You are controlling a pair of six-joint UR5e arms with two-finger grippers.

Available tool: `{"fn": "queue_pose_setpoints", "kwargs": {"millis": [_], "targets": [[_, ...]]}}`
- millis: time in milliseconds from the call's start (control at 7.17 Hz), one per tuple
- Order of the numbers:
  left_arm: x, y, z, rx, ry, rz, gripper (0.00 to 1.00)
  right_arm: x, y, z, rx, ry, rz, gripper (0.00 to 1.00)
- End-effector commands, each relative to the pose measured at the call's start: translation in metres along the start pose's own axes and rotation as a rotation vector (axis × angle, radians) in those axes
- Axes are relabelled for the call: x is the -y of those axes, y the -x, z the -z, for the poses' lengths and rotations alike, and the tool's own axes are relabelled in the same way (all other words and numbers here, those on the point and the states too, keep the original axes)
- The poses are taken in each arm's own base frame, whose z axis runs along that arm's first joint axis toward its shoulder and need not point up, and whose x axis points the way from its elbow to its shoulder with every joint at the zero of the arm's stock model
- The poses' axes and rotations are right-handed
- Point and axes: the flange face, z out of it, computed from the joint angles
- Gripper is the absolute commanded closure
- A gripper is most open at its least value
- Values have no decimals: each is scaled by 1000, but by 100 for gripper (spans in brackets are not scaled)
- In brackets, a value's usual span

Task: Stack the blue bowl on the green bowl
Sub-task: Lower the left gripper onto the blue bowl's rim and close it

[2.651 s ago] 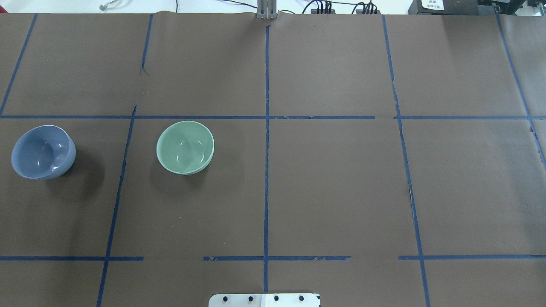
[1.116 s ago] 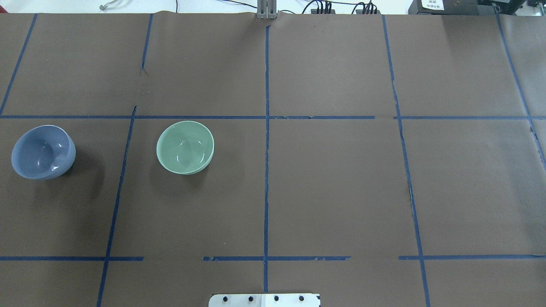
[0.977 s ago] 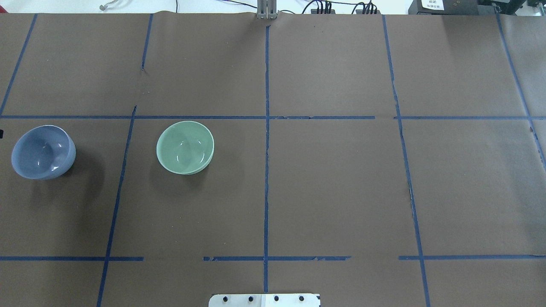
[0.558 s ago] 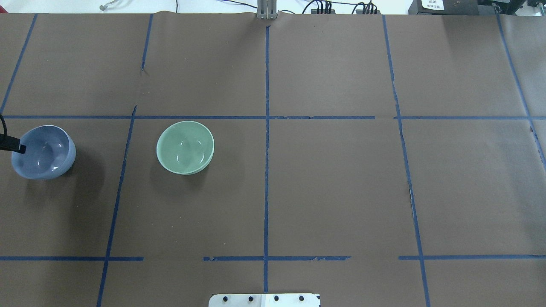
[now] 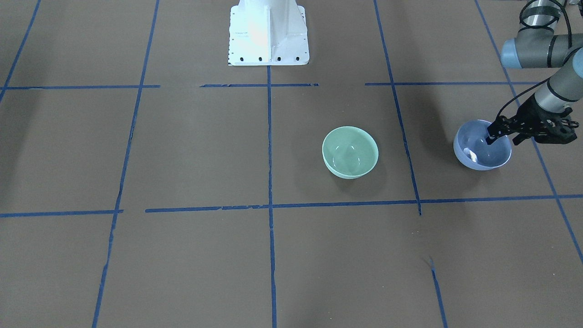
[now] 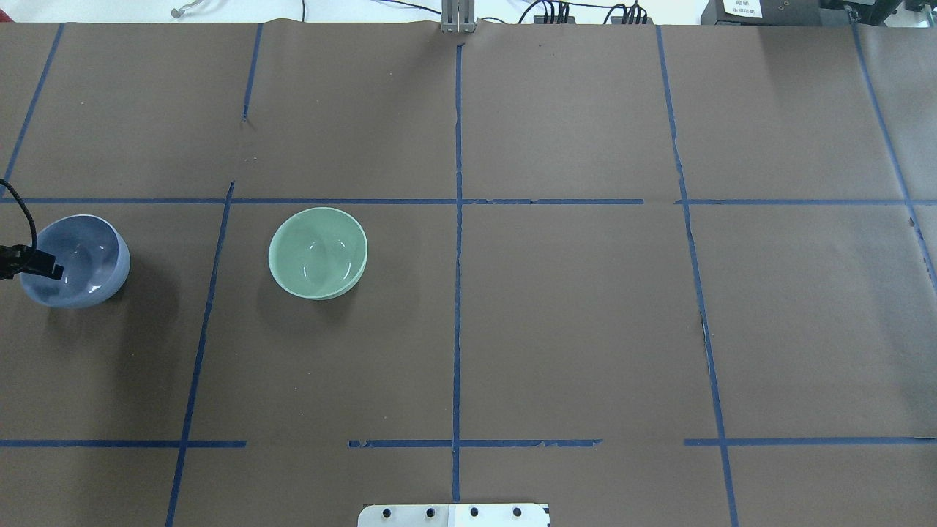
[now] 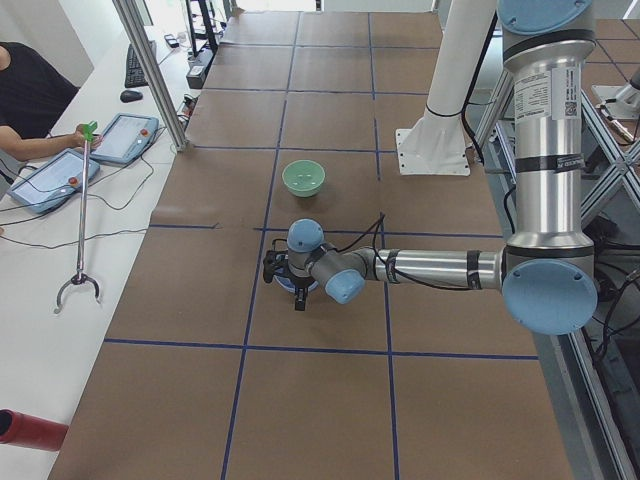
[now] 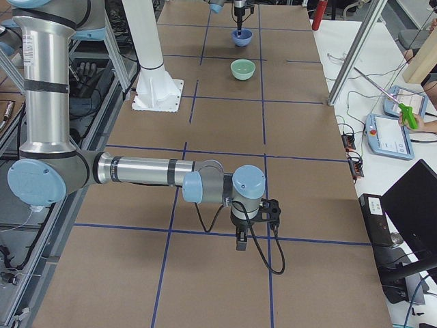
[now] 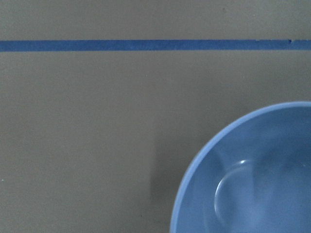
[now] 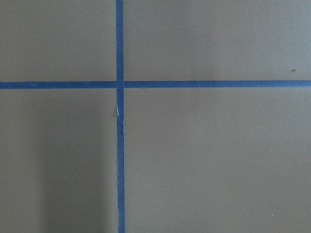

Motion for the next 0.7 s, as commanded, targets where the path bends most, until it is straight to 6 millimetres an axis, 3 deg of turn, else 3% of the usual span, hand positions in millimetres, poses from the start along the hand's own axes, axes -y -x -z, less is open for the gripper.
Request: {"fn": "queue_pose_setpoints", "kwargs": {"millis": [0, 279, 558], "targets": [[-2, -1, 3, -10, -13, -17, 99, 0, 0, 0, -1, 0, 0, 0], [-3, -5, 17, -30, -40, -39, 100, 0, 0, 0, -1, 0, 0, 0], [-23, -16, 63, -81, -3, -70, 100, 0, 0, 0, -1, 1, -1, 0]]}}
